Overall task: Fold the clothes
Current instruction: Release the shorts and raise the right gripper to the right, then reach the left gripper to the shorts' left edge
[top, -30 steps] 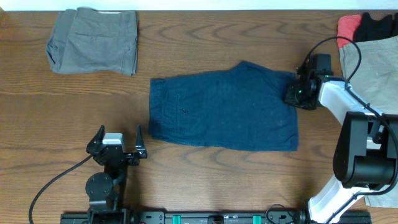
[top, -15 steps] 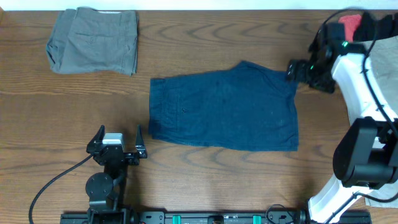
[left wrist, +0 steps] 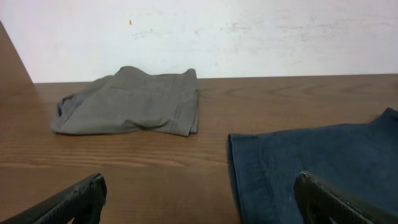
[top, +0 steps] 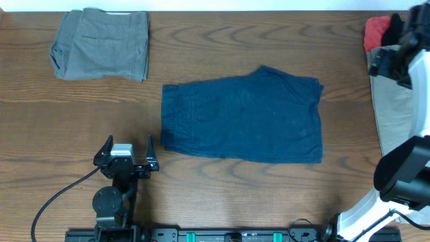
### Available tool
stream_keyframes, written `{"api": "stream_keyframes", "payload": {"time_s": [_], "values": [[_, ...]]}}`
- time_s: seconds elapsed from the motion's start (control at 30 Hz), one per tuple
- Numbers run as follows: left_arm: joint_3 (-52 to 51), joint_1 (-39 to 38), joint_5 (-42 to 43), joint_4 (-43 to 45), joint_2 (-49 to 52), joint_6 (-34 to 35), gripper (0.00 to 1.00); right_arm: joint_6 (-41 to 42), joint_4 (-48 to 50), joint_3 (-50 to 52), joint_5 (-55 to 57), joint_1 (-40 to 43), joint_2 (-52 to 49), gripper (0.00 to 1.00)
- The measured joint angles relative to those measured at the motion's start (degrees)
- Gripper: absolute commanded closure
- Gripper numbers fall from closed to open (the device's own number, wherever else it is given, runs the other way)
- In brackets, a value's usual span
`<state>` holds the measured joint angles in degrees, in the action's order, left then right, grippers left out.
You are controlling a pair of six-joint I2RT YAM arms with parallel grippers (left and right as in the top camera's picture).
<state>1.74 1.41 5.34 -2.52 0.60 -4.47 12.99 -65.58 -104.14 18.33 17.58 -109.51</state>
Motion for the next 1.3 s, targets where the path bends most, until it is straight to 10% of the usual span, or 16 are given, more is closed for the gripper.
{"api": "stream_keyframes", "payload": {"time_s": [0.47, 0.93, 1.3], "values": [[0.0, 0.0, 0.5, 0.0, 0.0, 0.5, 0.02, 0.0, 0.0, 0.0, -0.1, 1.3, 0.0, 0.01], [0.5, 0.0, 29.0, 13.4, 0.3, 27.4, 0.02, 0.0, 0.0, 0.0, -0.1, 1.3, 0.0, 0.01], [39.7, 0.0, 29.9, -24.8, 31.6, 13.8, 0.02, 0.0, -0.2, 0.0, -0.2, 1.3, 0.0, 0.01]]}}
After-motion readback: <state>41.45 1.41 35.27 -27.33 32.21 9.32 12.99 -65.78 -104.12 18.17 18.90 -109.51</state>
